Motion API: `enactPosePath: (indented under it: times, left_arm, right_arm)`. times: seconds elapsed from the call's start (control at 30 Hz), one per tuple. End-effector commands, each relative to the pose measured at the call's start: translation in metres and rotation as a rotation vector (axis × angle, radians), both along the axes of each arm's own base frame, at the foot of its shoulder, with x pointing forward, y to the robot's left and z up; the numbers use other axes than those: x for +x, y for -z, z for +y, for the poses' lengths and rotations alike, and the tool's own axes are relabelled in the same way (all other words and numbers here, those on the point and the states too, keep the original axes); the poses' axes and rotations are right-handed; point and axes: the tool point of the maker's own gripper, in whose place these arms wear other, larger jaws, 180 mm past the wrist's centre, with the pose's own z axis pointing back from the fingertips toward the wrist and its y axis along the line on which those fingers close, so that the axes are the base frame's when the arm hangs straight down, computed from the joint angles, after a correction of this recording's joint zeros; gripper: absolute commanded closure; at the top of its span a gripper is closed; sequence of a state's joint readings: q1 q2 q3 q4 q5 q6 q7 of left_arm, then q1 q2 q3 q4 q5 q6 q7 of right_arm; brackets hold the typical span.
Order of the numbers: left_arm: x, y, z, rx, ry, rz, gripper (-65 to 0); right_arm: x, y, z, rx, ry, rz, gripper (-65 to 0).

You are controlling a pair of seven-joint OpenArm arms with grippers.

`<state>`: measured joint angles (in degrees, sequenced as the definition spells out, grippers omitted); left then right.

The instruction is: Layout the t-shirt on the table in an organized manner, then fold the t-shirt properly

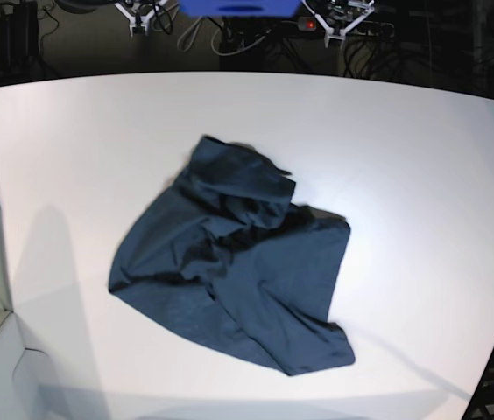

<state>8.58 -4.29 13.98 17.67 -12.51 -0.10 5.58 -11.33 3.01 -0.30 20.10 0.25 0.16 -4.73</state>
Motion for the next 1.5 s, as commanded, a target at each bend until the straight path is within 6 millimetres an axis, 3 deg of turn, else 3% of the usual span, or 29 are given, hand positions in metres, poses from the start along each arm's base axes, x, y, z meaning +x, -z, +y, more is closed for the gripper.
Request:
enactPosePath:
  times: [0.0,0.2,0.5,0.73,0.87,1.07,1.33,1.47]
  left_arm:
    - [0.001,0.0,0.003,0.006,-0.002,-0.007,-0.2]
    - [0.0,0.0,0.003,0.006,-0.002,-0.006,-0.2]
    - [-0.049,-0.007,0.02,0.02,0.009,0.039,-0.2]
    - [-0.06,-0.045,0.025,-0.022,0.038,-0.087,-0.2]
    - [-0.048,-0.076,0.036,-0.014,-0.037,-0.187,-0.2]
    - [-0.017,-0.127,0.043,-0.016,-0.075,-0.348,-0.2]
    - [0.057,-0.221,0.037,-0.041,-0.079,-0.538,-0.2]
    - [0.087,-0.263,0.031,-0.055,-0.066,-0.645,-0.2]
  right_arm:
    - [-0.004,0.0,-0.002,0.003,-0.006,0.004,0.0]
    - [-0.005,0.0,-0.002,0.003,-0.006,0.005,0.0]
    - [-0.037,-0.02,-0.017,-0.023,-0.021,-0.041,0.0]
    - [-0.052,-0.05,-0.024,-0.035,-0.051,-0.107,0.0]
    - [-0.05,-0.075,-0.034,-0.05,-0.086,-0.166,0.0]
    - [-0.022,-0.131,-0.047,-0.088,-0.096,-0.309,0.0]
    - [0.064,-0.238,-0.063,-0.144,-0.058,-0.541,0.0]
    - [0.098,-0.275,-0.065,-0.106,0.0,-0.642,0.0]
